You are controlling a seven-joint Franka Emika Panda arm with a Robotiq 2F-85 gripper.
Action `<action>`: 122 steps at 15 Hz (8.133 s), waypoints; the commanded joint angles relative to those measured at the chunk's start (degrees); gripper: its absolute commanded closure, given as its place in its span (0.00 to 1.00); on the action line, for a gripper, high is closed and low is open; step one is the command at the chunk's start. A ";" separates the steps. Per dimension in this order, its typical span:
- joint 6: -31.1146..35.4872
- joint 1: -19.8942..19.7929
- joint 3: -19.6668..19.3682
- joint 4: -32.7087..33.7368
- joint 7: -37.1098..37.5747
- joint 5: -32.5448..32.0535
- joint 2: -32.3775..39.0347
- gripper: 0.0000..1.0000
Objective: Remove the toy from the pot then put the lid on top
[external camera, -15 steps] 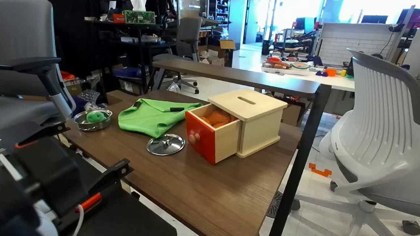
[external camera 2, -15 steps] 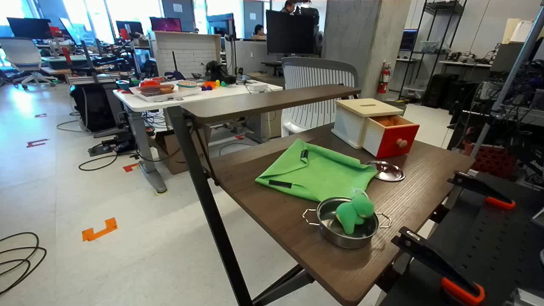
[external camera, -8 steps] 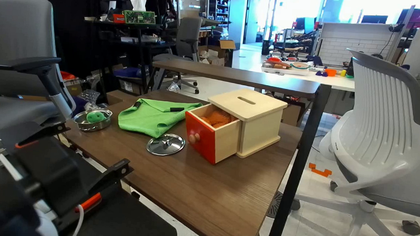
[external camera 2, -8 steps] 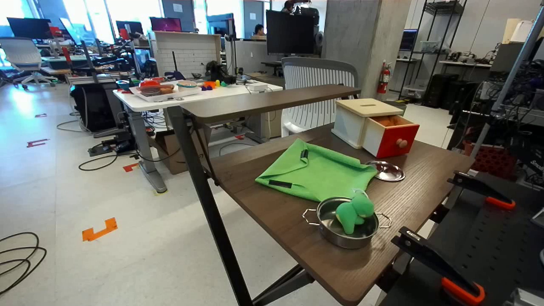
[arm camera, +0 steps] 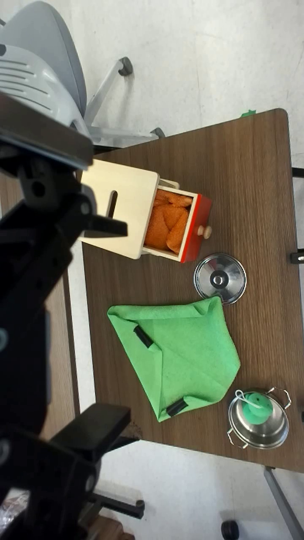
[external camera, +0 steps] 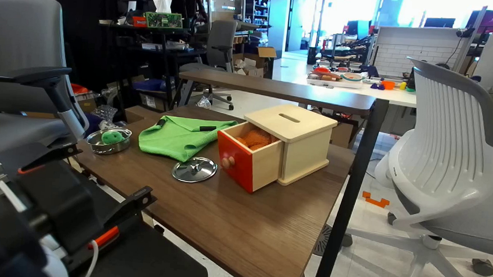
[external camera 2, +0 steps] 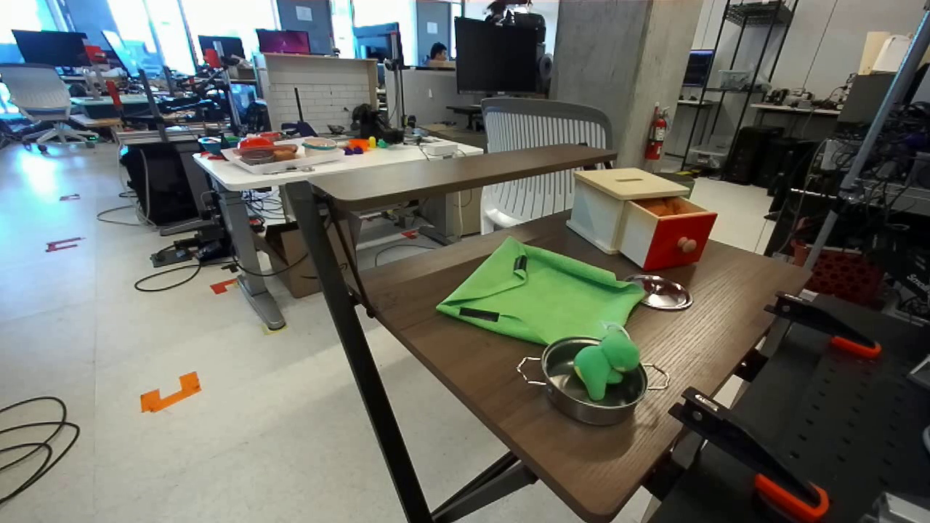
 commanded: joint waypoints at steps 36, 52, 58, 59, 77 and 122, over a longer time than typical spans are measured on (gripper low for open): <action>48.92 14.24 17.03 -24.55 -4.47 4.61 32.81 0.00; 53.68 12.37 18.43 -15.59 0.77 -4.41 43.36 0.73; 52.25 10.87 19.66 -14.41 0.38 -4.59 43.74 1.00; 51.85 11.30 19.13 -14.26 0.80 -5.35 44.06 0.74; 50.55 12.49 18.24 -13.34 1.08 -8.53 46.72 0.98; 36.02 -0.33 11.04 -5.30 -11.43 -8.41 41.83 0.00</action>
